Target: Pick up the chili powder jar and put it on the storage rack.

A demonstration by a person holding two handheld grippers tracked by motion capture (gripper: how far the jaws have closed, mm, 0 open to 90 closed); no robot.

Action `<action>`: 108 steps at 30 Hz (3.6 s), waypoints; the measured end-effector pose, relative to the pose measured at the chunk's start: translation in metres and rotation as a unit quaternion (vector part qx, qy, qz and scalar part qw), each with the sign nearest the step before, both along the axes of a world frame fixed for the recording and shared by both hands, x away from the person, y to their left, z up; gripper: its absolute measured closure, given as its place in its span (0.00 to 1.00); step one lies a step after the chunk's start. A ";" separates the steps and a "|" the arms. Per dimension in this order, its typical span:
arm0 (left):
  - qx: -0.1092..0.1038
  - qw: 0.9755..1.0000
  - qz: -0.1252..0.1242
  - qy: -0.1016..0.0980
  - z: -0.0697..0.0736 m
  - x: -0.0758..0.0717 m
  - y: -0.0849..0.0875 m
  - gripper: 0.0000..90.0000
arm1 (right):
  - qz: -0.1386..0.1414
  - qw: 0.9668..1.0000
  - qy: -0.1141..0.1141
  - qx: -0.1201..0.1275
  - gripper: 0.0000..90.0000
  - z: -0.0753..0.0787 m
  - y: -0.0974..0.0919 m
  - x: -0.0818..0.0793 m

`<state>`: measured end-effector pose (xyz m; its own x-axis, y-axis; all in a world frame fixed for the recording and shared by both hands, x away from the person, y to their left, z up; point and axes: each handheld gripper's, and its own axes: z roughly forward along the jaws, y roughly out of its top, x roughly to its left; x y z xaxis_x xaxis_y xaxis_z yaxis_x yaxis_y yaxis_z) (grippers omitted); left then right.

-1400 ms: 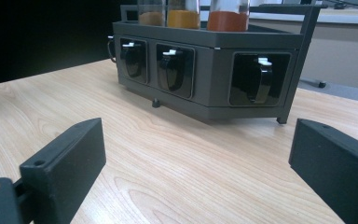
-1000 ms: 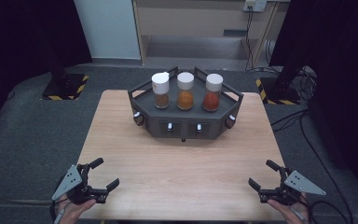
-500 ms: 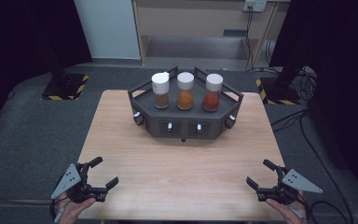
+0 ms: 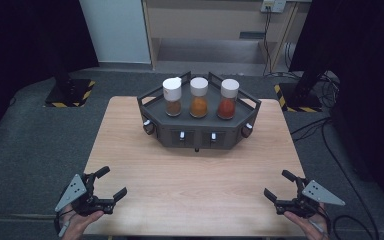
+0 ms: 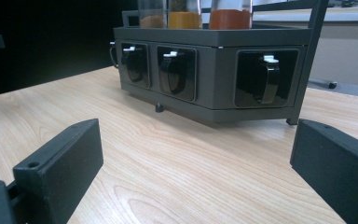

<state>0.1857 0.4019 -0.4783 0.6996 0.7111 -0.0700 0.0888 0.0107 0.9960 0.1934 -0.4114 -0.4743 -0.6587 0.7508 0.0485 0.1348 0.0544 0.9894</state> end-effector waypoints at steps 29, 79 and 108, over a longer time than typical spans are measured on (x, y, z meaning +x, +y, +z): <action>0.001 1.000 0.005 -0.001 0.000 0.000 -0.003 0.00 | 0.003 1.000 -0.001 -0.004 0.03 -0.001 0.001 0.003; -0.003 1.000 0.015 -0.015 0.000 -0.005 -0.001 0.01 | -0.013 1.000 -0.009 0.020 0.03 -0.005 -0.004 -0.001; -0.004 1.000 0.020 -0.017 0.000 -0.007 -0.001 0.01 | -0.022 0.999 -0.010 0.027 0.03 -0.007 -0.006 -0.004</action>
